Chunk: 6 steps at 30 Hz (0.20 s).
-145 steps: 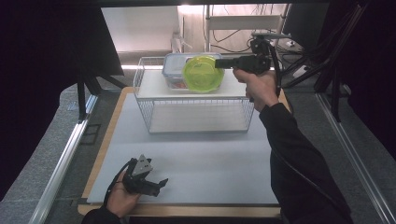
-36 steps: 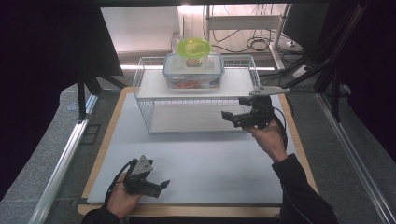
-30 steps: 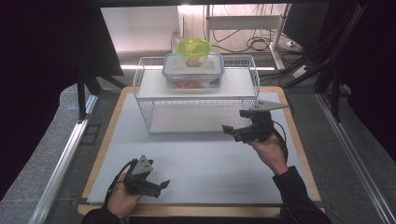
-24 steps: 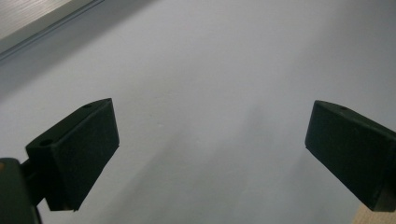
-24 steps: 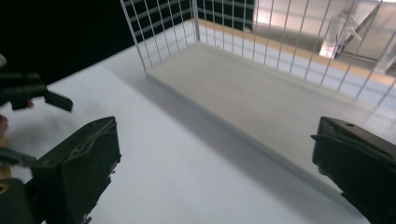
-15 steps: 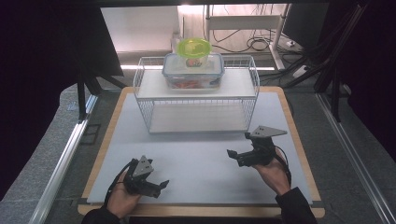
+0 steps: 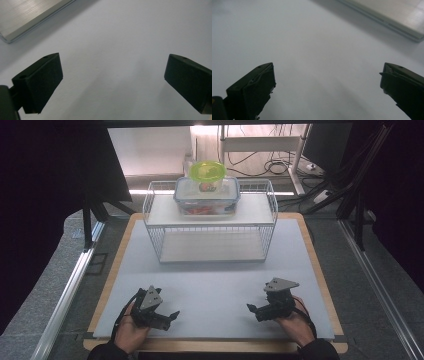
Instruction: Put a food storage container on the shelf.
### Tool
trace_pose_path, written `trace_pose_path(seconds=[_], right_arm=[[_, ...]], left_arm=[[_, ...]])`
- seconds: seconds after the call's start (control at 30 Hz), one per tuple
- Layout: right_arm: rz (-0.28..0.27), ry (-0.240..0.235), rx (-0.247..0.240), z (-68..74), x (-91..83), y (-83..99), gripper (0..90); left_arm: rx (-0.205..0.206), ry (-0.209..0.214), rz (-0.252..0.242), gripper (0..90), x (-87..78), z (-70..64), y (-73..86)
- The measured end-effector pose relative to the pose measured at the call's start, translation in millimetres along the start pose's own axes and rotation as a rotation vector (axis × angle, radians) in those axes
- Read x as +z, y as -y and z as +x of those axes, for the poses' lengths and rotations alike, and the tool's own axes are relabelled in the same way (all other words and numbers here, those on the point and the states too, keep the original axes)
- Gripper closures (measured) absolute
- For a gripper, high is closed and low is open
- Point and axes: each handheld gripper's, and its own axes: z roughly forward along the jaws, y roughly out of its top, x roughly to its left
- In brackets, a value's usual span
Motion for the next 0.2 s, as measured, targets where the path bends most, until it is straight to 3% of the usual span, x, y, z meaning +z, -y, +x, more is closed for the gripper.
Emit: trace_pose_path(seconds=[0.2], right_arm=[[0.039,0.007,0.013,-1.6,7.2,4.2,0.0]], left_arm=[[-0.01,-0.003,-0.008,0.0,0.2,1.0,0.2]])
